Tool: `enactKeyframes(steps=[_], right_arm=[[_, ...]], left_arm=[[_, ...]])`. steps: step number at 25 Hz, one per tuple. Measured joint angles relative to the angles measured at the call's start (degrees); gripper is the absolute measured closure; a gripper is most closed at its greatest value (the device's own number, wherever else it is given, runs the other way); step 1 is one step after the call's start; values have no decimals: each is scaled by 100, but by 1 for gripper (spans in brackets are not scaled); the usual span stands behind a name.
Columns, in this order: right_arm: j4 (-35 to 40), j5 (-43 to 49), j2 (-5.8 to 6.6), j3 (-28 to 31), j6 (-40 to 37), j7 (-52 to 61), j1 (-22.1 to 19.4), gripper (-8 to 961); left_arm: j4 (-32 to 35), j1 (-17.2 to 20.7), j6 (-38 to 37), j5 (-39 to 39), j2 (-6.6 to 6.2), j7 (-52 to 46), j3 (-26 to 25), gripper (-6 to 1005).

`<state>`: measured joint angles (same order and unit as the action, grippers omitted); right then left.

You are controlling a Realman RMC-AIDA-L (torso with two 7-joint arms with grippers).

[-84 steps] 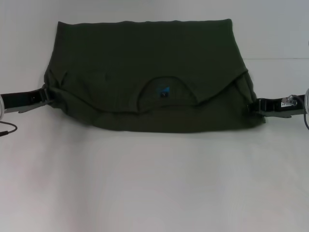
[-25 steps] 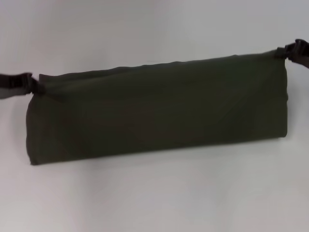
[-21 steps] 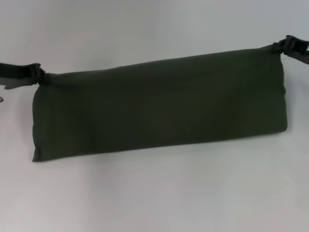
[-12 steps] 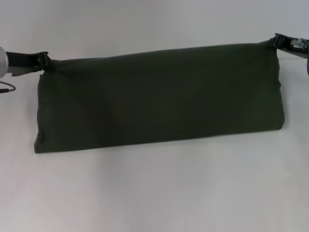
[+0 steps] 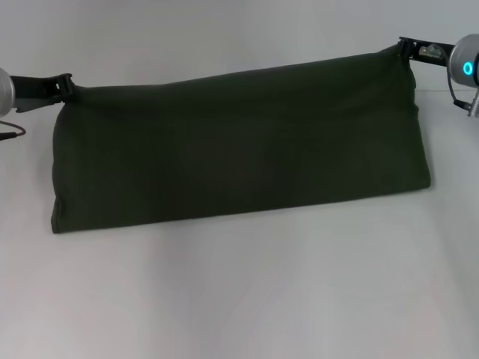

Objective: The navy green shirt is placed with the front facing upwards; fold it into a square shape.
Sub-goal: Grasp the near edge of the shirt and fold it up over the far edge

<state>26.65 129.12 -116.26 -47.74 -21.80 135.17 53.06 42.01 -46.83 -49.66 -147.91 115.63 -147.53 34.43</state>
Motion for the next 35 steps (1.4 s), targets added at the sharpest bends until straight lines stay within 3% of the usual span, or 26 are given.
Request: enactKeyframes(steps=[6,18,35], right_arm=[[-4,-1,-11,-21,39,0,23,893],[-65,8,-83,-327,227,0,145,888],[-81,1,-81,-333,243,6,70,880]], left_arm=[[0,-1,88,-1,29,-3,1,966],[279,121,189,2,240,-100,-3,965],[383,230,303,-14,366,-224,2,963]])
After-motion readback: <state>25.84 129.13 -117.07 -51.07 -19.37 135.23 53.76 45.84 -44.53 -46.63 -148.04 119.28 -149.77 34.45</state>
